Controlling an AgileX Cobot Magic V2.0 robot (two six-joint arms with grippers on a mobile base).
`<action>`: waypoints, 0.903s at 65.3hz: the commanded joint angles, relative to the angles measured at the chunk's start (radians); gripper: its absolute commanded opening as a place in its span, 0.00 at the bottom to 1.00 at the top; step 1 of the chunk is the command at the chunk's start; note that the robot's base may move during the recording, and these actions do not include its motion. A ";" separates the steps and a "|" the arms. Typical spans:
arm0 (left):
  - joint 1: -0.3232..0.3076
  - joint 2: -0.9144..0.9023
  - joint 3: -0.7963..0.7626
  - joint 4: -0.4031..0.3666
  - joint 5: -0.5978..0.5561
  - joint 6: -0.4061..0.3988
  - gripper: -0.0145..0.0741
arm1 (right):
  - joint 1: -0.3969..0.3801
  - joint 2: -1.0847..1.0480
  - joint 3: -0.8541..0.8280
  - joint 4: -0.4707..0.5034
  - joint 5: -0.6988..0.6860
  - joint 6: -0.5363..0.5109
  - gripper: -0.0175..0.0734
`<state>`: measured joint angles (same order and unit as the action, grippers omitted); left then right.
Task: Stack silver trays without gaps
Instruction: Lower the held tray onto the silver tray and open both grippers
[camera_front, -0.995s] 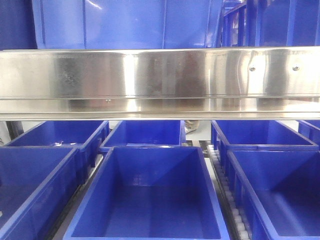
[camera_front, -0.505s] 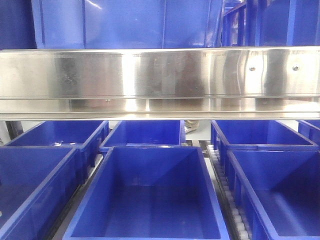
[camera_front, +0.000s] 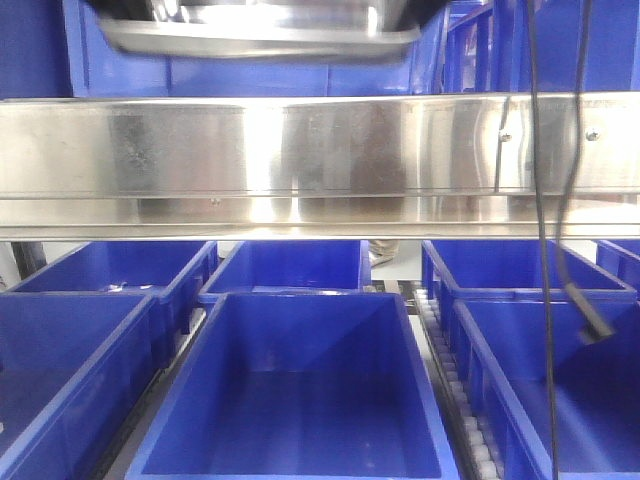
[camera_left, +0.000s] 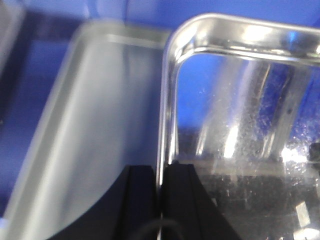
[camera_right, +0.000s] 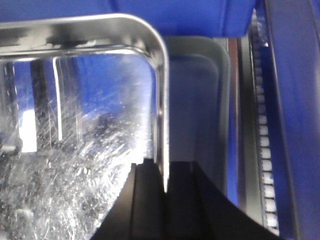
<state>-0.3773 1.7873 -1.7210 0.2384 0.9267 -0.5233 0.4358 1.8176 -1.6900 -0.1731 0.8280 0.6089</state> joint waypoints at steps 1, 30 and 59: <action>0.006 0.012 -0.004 -0.008 -0.026 -0.001 0.14 | -0.006 0.003 -0.007 -0.019 -0.029 -0.010 0.11; 0.006 0.014 -0.004 -0.008 -0.030 -0.001 0.15 | -0.014 0.016 -0.007 -0.019 -0.019 -0.010 0.24; 0.006 0.014 -0.007 0.010 -0.032 -0.001 0.59 | -0.019 0.012 -0.011 -0.019 -0.019 -0.010 0.50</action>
<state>-0.3758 1.8124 -1.7210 0.2397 0.9067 -0.5233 0.4218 1.8401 -1.6900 -0.1773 0.8243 0.6051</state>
